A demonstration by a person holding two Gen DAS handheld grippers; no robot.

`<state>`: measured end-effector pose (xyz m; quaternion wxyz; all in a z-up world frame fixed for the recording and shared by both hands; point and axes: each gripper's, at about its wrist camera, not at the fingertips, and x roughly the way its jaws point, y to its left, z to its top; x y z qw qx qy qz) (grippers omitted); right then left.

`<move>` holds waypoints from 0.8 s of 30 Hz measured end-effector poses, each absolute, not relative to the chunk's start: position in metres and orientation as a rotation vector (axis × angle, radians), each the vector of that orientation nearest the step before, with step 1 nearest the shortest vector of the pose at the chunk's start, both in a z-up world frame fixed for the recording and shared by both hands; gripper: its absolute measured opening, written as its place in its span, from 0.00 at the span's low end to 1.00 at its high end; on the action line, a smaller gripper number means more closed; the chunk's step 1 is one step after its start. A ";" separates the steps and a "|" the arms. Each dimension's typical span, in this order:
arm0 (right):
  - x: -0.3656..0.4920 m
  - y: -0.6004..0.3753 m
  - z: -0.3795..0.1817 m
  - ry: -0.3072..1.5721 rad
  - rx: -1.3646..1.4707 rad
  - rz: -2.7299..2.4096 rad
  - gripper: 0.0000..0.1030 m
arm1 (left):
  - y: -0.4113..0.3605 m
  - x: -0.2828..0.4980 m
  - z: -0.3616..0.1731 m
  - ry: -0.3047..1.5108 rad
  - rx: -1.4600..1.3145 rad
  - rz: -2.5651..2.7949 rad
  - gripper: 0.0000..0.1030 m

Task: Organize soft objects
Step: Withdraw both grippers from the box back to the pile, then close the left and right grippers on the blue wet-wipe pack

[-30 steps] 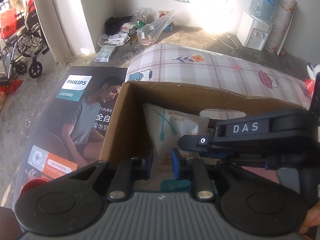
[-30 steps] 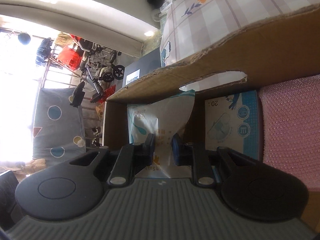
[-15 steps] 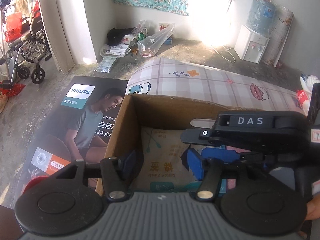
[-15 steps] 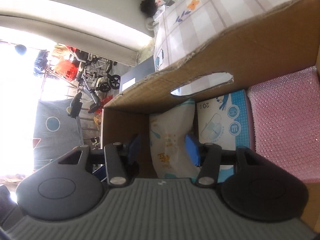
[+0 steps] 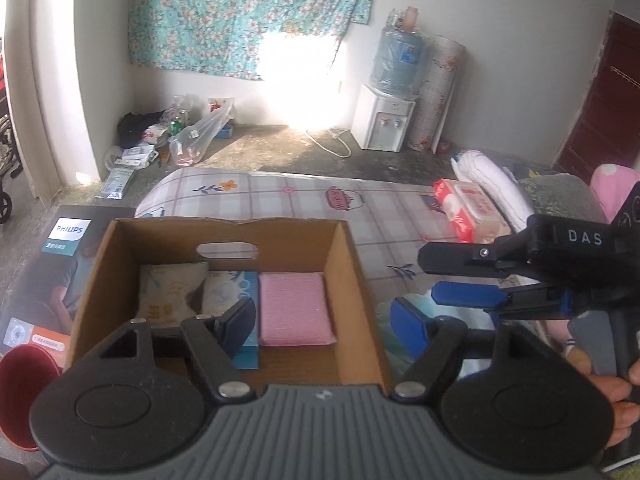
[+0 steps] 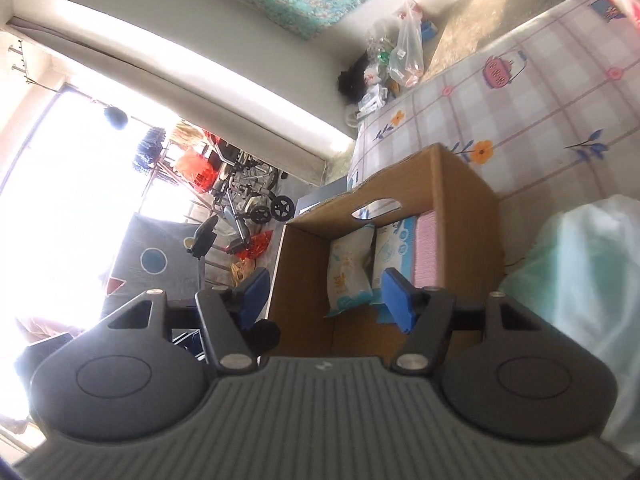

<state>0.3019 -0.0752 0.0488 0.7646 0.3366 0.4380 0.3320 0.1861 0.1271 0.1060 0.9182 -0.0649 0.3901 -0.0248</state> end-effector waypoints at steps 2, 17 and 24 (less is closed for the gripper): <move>0.279 -0.125 0.053 0.904 0.725 0.681 0.65 | 0.098 0.183 0.102 0.813 -0.108 -0.119 0.73; 0.215 -0.370 0.007 0.799 0.711 0.228 0.66 | -0.064 0.240 0.055 0.886 0.003 -0.356 0.67; 0.230 -0.384 -0.020 0.850 0.731 0.184 0.66 | -0.119 0.282 0.025 0.972 0.044 -0.399 0.54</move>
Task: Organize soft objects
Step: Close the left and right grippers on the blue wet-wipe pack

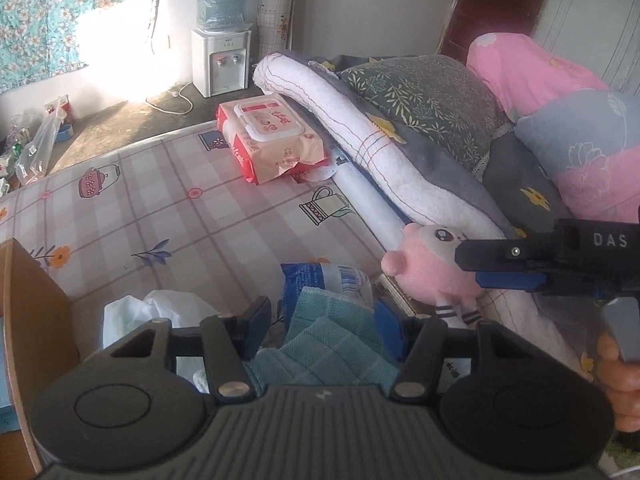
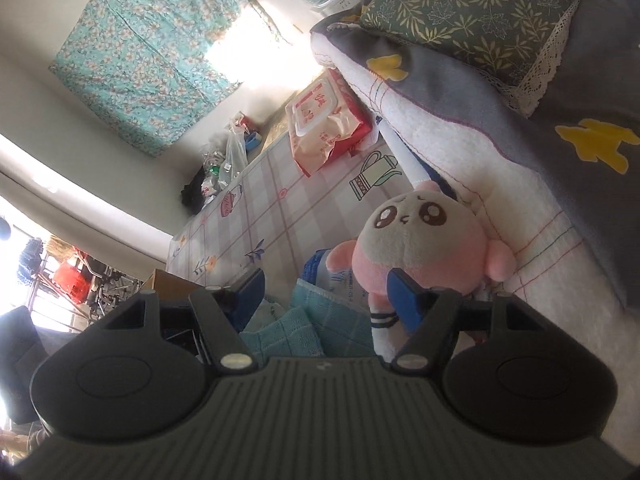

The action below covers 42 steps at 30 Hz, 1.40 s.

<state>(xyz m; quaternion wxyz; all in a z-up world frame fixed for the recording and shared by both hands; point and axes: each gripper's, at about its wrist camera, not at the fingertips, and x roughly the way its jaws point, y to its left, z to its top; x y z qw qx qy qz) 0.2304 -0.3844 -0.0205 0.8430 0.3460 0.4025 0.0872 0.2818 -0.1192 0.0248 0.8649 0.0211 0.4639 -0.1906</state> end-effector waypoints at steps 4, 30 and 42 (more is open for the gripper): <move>0.247 -0.375 -0.020 0.864 0.769 0.267 0.66 | -0.120 0.322 0.005 1.090 -0.044 -0.347 0.45; 0.285 -0.392 -0.036 0.843 0.878 0.250 0.61 | -0.169 0.404 -0.073 1.297 -0.037 -0.315 0.57; 0.269 -0.394 -0.028 0.773 0.865 0.254 0.61 | -0.150 0.385 -0.013 1.067 -0.114 -0.360 0.34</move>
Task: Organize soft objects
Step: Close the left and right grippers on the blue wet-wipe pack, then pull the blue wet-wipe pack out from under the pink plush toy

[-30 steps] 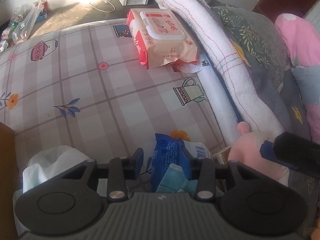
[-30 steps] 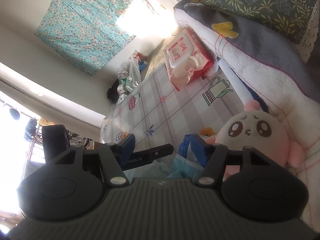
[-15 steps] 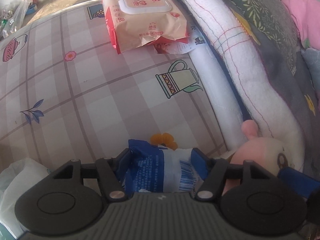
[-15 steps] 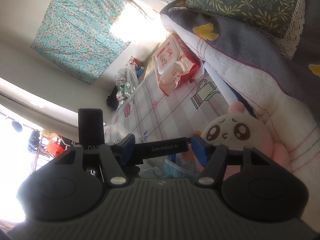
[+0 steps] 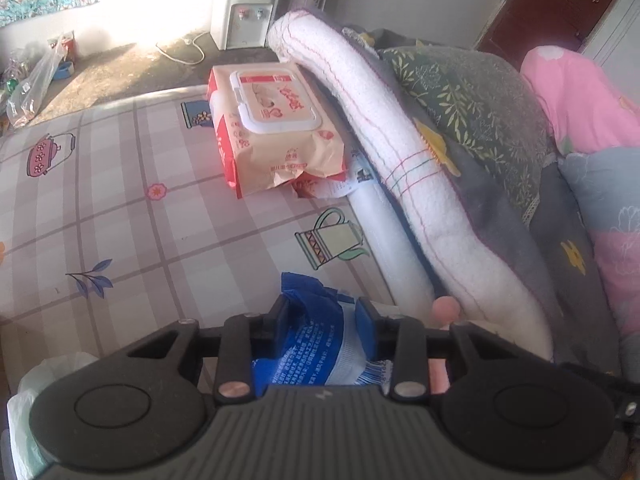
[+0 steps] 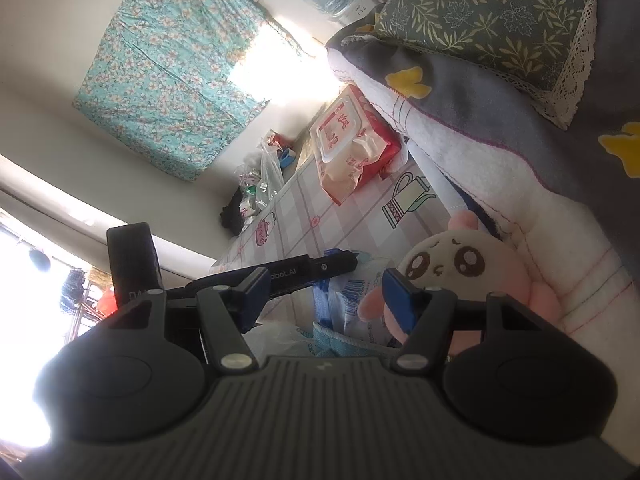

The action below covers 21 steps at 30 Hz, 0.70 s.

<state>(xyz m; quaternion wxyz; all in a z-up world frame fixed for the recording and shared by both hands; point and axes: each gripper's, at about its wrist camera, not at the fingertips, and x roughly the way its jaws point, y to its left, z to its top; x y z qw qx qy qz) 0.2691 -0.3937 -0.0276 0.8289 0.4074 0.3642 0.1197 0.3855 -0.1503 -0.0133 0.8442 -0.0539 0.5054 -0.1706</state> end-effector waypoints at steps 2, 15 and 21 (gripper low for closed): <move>0.266 -0.392 -0.024 0.764 0.854 0.255 0.61 | -0.146 0.378 0.002 1.016 -0.131 -0.381 0.34; 0.230 -0.383 -0.014 0.729 0.788 0.236 0.61 | -0.115 0.257 0.016 0.996 0.015 -0.541 0.12; 0.224 -0.374 -0.018 0.747 0.790 0.242 0.61 | -0.094 0.240 0.017 1.034 -0.009 -0.556 0.12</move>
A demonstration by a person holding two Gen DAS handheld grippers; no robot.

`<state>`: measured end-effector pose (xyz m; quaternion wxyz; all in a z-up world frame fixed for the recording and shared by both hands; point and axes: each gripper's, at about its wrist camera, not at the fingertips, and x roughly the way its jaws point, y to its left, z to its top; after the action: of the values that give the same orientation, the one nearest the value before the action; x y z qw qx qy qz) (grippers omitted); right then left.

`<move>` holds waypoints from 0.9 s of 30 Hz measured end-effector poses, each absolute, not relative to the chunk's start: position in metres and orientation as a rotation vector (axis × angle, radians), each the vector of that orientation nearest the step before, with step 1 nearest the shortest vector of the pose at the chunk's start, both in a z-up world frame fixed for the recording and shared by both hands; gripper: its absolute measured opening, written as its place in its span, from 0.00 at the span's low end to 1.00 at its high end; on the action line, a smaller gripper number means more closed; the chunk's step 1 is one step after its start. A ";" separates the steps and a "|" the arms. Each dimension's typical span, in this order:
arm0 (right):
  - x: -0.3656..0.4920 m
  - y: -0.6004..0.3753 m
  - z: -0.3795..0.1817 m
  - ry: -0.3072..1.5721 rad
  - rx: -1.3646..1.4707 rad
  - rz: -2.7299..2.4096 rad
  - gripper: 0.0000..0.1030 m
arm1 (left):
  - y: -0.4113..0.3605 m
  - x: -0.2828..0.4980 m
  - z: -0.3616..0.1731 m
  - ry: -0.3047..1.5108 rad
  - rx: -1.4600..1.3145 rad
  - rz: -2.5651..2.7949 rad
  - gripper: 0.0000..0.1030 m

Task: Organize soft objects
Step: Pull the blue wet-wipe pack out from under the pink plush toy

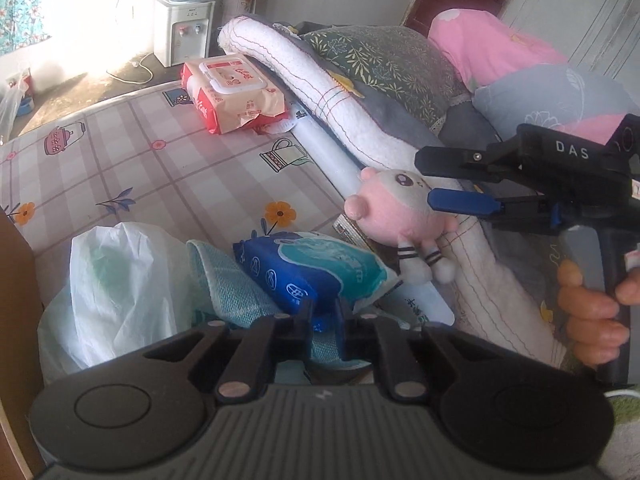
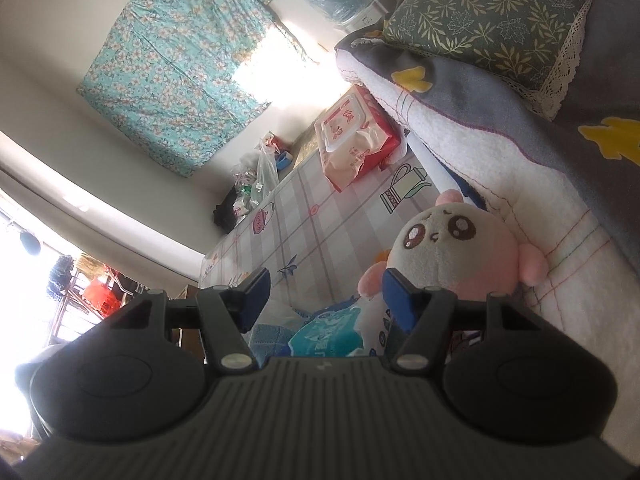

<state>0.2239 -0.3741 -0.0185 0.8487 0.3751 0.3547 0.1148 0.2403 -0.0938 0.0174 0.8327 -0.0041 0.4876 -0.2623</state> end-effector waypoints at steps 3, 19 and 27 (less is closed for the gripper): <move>0.224 -0.367 -0.020 0.771 0.773 0.257 0.61 | -0.087 0.238 0.024 1.026 -0.048 -0.552 0.15; 0.232 -0.351 -0.063 0.898 0.872 0.244 0.59 | -0.126 0.271 -0.012 1.155 -0.105 -0.535 0.22; 0.249 -0.343 -0.078 0.957 0.878 0.228 0.58 | -0.119 0.287 -0.025 1.183 -0.125 -0.447 0.25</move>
<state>0.2489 -0.3433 -0.0783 0.7904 0.4078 0.4447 0.1060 0.2875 -0.1190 -0.0255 0.8048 -0.0583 0.5526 -0.2088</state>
